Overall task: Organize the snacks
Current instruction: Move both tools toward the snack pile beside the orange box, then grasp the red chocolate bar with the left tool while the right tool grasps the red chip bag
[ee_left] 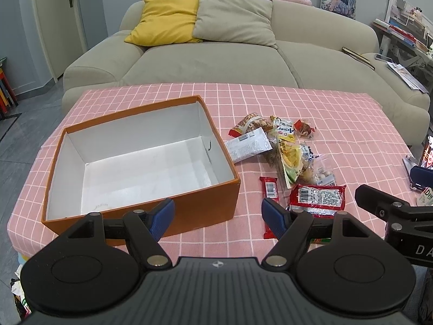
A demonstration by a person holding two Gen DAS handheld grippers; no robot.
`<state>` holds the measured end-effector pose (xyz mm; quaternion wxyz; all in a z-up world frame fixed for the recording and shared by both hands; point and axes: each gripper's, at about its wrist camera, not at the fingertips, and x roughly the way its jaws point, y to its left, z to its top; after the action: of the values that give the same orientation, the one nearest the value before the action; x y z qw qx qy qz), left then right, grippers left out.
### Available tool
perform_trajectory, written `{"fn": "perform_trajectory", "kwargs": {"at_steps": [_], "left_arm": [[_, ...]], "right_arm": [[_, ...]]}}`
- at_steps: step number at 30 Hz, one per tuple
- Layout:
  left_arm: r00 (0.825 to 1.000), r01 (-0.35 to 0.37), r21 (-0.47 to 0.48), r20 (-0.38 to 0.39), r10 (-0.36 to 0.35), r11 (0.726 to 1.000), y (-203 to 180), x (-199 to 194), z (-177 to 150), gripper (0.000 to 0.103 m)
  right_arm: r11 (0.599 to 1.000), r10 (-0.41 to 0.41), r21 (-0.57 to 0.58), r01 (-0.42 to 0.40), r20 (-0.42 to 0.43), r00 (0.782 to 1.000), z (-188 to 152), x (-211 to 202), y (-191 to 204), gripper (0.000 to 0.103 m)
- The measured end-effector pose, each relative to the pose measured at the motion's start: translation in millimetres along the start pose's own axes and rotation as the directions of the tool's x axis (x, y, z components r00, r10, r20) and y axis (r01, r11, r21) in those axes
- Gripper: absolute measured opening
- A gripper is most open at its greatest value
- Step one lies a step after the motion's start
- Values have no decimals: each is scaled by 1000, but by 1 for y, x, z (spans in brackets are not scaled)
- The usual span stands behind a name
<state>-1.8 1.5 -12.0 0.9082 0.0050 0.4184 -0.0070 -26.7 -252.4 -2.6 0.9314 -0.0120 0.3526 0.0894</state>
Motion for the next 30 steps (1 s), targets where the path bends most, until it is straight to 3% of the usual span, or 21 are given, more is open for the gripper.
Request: {"fn": "perform_trajectory", "kwargs": {"at_steps": [18,25,30], "left_arm": [[1000,12,-8,-7,-12,1000,0,0,1,87],[997,78,-1,-13,-78,997,-1,2,4,83],[991,133,36,-27,-132,991,-10,8,9,67]], "right_arm": [[999,32,10,-32,-2,1000,1,1,-1,99],[996,95,-2,-95,0,996,-1,6,-5,99],[994,98,-48,-99,-26,995,-7,23,-15,80]]}}
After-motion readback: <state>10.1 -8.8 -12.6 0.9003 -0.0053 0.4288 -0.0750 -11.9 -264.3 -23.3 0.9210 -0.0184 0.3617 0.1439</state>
